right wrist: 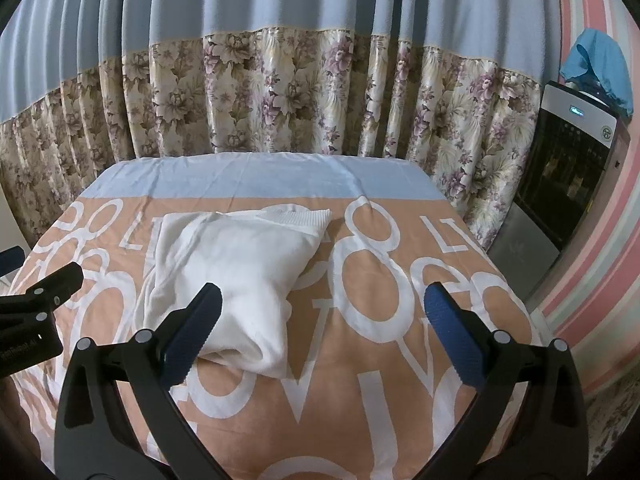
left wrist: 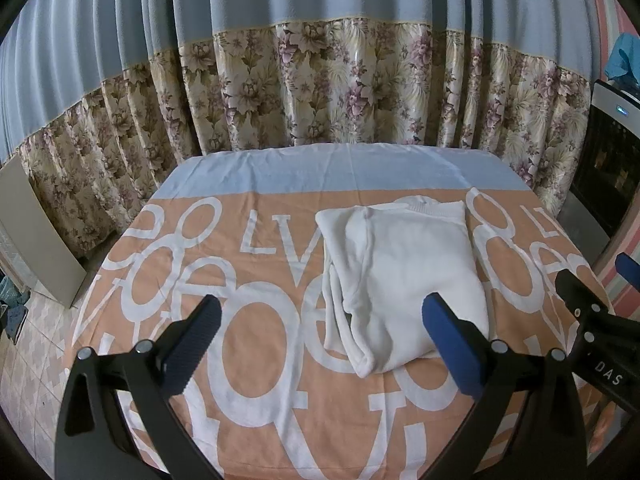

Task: Fold small clothes

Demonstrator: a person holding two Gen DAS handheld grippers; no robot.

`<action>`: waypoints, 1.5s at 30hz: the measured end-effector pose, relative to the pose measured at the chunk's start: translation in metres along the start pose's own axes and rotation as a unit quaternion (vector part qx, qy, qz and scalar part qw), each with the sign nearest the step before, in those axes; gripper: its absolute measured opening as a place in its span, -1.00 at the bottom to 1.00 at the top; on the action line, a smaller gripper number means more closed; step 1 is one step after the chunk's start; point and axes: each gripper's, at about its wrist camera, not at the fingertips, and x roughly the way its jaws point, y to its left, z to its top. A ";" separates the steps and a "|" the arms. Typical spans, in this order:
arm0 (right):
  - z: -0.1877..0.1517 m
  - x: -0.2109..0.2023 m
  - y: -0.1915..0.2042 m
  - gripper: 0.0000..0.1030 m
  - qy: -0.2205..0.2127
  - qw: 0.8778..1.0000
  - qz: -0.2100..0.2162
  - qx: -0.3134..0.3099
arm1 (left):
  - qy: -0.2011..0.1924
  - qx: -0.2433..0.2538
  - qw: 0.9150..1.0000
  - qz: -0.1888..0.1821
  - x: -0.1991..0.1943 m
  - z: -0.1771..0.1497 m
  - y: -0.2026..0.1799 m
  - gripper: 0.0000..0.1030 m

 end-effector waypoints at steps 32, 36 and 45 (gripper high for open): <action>-0.002 0.003 -0.001 0.94 0.005 1.000 -0.002 -0.002 | -0.001 0.000 1.000 0.001 0.001 -0.001 -0.003 0.95; -0.004 0.004 -0.003 0.94 0.003 1.000 -0.001 -0.003 | -0.002 0.002 1.000 0.000 0.002 -0.004 -0.004 0.95; -0.004 0.004 -0.003 0.94 0.003 1.000 -0.002 -0.003 | -0.016 0.010 1.000 0.009 -0.006 -0.002 -0.002 0.95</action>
